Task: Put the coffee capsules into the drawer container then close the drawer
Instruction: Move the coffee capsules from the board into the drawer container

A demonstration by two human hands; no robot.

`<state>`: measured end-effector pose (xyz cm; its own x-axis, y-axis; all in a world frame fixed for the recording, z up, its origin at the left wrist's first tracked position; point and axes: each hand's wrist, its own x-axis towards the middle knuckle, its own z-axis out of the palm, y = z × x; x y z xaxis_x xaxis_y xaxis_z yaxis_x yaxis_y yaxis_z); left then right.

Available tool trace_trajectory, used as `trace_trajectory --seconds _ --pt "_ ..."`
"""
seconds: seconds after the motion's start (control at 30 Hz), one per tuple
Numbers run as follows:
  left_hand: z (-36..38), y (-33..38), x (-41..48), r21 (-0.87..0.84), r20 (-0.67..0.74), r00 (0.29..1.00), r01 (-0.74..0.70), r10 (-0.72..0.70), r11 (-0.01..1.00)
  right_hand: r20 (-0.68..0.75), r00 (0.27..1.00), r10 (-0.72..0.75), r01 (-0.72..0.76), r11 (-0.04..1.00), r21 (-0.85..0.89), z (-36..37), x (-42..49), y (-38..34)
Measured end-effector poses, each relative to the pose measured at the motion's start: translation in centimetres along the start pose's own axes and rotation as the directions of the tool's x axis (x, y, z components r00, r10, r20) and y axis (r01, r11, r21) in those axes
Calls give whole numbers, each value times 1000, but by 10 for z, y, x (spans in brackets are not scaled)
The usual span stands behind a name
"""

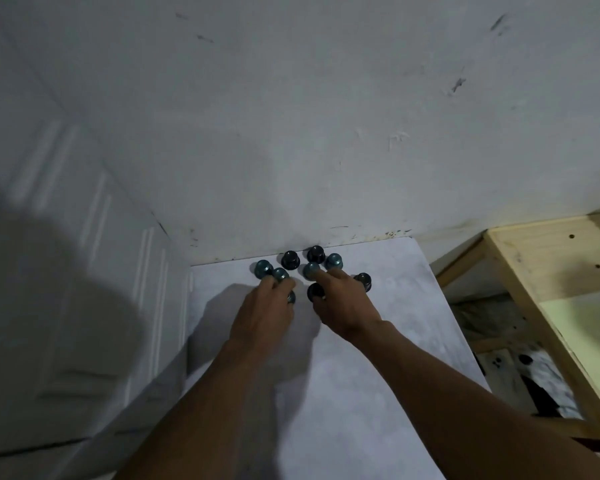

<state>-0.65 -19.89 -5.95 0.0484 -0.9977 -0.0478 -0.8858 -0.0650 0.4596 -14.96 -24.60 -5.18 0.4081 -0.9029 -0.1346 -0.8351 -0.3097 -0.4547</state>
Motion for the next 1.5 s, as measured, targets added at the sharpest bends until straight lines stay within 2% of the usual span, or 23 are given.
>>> trace_trajectory --seconds 0.23,0.43,0.73,0.83,1.07,1.13,1.37,1.5 --pt "-40 33 -53 35 -98 994 49 -46 998 -94 995 -23 24 1000 10 -35 -61 -18" --pt "-43 61 -110 45 -142 988 72 -65 996 -142 986 -93 95 995 9 -54 -125 -26" --pt "-51 91 -243 55 -279 960 37 -20 998 -196 966 -166 165 986 -23 -43 -239 -43" --pt "-60 86 -278 -1 -304 948 97 -93 995 -178 958 -224 217 975 -56 -34 -263 -61" --pt "-83 40 -335 -64 -314 924 210 -219 976 -123 944 -306 310 951 11 -8 -284 -129" --pt "-94 18 -348 -38 -318 921 224 -224 974 -108 938 -330 333 943 16 4 -285 -153" --pt "-143 -67 -400 -107 -343 906 225 -249 968 -90 934 -346 351 935 48 59 -286 -254" --pt "-173 -129 -428 -60 -316 921 221 -228 974 -100 935 -341 348 936 60 99 -290 -319"
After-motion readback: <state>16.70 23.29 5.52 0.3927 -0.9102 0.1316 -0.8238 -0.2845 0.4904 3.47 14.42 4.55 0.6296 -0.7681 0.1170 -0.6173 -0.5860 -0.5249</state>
